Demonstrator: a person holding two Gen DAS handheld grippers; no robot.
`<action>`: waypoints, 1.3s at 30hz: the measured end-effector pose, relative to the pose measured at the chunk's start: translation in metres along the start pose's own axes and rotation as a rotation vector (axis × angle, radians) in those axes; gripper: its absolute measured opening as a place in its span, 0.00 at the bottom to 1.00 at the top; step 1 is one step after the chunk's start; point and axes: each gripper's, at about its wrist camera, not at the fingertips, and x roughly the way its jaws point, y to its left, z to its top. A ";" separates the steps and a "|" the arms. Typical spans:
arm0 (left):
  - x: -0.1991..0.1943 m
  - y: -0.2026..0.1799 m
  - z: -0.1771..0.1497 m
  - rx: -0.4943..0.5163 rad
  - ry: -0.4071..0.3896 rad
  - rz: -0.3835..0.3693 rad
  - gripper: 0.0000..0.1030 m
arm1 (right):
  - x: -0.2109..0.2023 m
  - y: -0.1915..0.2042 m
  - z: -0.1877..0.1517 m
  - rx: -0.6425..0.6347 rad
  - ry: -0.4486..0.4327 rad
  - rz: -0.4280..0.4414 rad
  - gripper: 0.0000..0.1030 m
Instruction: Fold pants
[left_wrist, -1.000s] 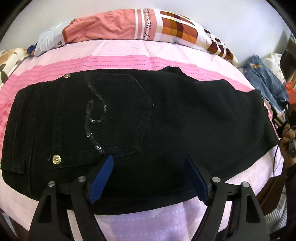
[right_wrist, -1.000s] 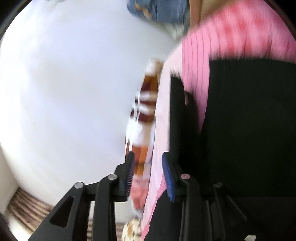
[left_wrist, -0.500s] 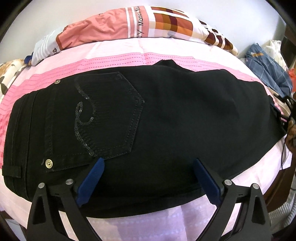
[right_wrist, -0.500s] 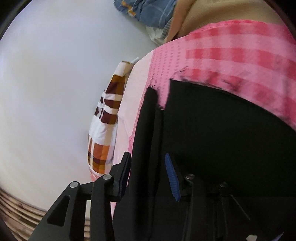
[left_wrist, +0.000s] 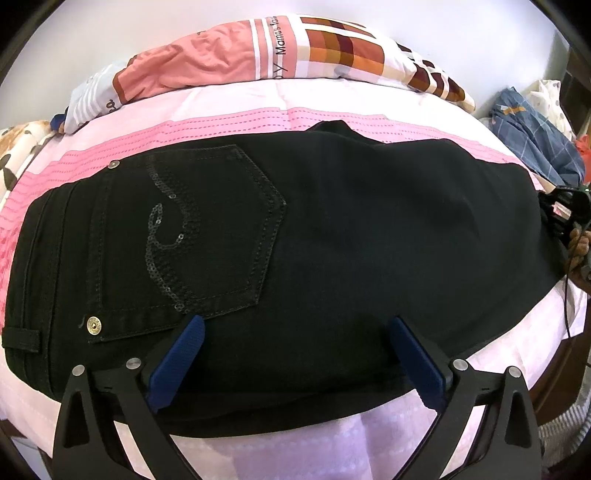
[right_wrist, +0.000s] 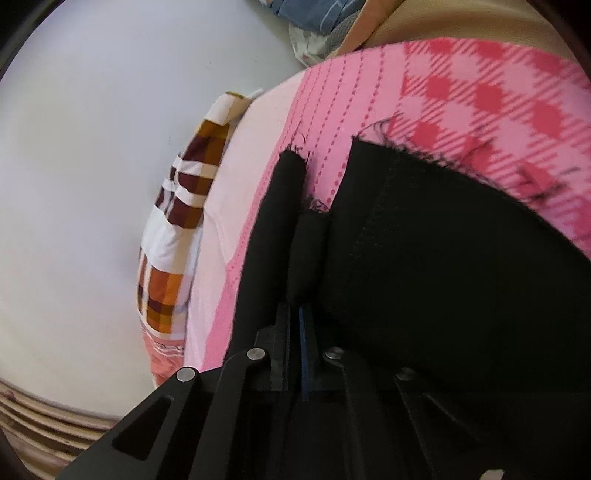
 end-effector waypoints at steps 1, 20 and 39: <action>0.000 0.000 0.000 0.002 0.001 -0.002 0.97 | -0.009 0.003 -0.002 -0.013 -0.015 0.004 0.04; -0.025 0.023 -0.017 -0.045 -0.005 -0.030 0.97 | -0.146 -0.079 -0.053 0.113 -0.105 -0.085 0.02; -0.050 0.053 -0.026 -0.200 -0.108 -0.040 0.97 | -0.048 0.038 -0.229 0.058 0.481 0.220 0.09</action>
